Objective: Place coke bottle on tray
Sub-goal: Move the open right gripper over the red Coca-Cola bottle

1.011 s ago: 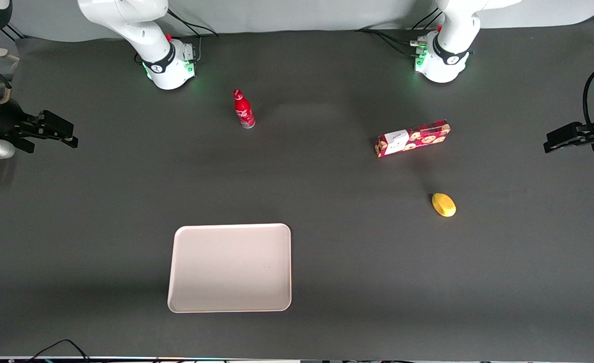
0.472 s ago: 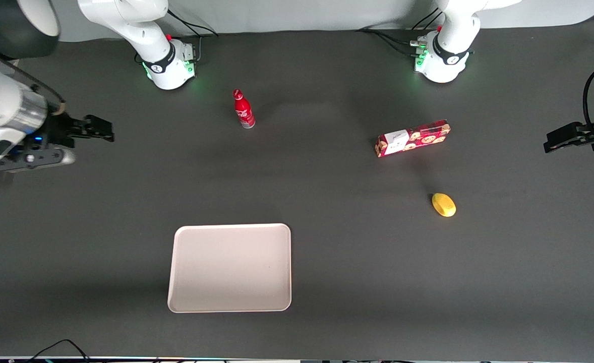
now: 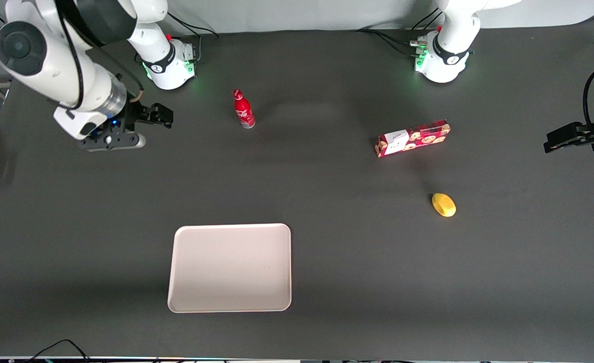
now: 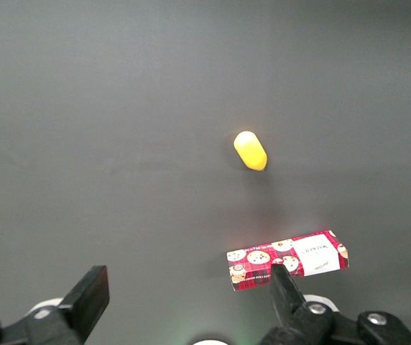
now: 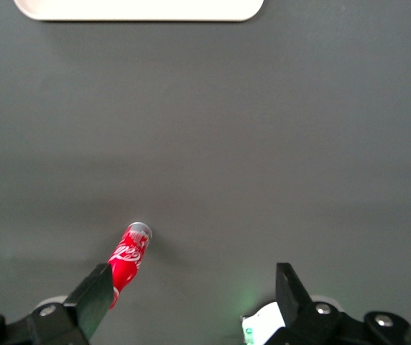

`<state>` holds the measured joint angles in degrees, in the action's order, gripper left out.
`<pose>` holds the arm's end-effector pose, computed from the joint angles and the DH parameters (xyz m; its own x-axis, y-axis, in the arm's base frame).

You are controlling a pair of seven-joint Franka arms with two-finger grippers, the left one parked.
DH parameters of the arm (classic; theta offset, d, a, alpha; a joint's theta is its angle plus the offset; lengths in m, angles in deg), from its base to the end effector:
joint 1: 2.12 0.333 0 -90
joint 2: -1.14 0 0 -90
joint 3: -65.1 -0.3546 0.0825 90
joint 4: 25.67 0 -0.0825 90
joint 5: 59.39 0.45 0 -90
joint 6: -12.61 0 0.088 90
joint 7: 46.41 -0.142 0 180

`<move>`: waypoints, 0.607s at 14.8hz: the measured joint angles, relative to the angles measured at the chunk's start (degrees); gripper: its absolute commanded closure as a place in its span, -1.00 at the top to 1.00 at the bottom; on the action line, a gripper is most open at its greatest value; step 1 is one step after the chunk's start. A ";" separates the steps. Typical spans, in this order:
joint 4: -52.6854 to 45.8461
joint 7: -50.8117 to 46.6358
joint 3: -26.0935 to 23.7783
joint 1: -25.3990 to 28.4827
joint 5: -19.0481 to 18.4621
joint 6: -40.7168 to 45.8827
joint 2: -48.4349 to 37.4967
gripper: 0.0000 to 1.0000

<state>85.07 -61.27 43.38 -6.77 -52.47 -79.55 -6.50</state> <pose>0.5217 0.1852 0.5124 0.9777 0.0152 -0.2096 0.0123 -0.9998 -0.0148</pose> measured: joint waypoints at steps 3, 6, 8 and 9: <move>9.64 -0.79 -0.14 1.48 3.77 -2.84 -8.75 1.00; 16.52 -5.15 -2.84 3.06 5.39 -4.68 -15.28 1.00; 19.11 -7.59 -5.98 3.31 7.53 -6.07 -17.39 1.00; 20.39 -8.69 -7.40 3.38 8.51 -7.18 -18.18 1.00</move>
<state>105.46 -69.96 35.98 -3.39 -43.96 -86.73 -24.69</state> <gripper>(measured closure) 0.000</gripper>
